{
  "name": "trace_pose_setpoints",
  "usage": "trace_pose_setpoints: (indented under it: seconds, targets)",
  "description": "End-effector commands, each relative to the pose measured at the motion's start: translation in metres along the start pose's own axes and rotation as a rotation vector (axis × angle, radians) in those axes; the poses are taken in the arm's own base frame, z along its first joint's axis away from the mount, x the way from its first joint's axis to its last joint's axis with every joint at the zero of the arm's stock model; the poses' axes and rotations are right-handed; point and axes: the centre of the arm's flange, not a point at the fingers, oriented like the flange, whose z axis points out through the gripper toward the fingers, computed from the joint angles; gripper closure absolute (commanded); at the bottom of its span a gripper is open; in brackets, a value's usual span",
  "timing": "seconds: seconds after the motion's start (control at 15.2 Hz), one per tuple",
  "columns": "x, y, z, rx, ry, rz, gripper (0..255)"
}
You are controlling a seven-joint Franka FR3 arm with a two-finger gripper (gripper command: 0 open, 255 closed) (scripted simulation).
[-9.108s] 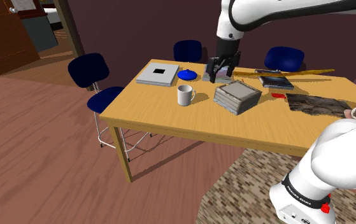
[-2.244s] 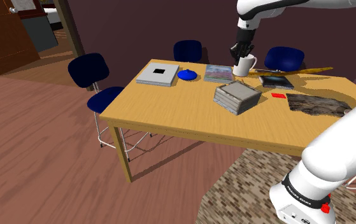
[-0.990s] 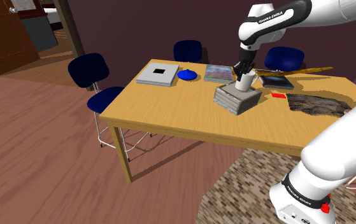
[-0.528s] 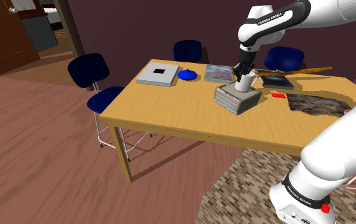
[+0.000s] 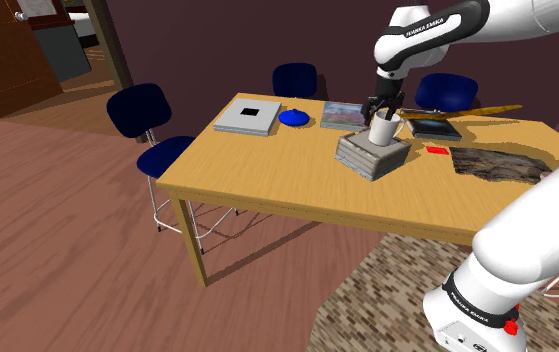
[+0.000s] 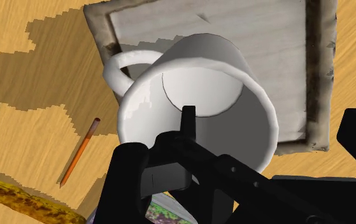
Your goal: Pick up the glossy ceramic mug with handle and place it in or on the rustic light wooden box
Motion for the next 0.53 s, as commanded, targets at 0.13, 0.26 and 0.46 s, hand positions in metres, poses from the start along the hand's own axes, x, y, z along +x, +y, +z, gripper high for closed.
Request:
trace_pose_setpoints:
  seconds: [0.13,0.26,0.46]
  targets:
    - [0.000,0.000,-0.044,0.000,0.000,0.000,0]
    - [0.000,0.000,-0.044,0.000,0.000,0.000,0]
    - [0.000,0.000,-0.044,0.000,0.000,0.000,0]
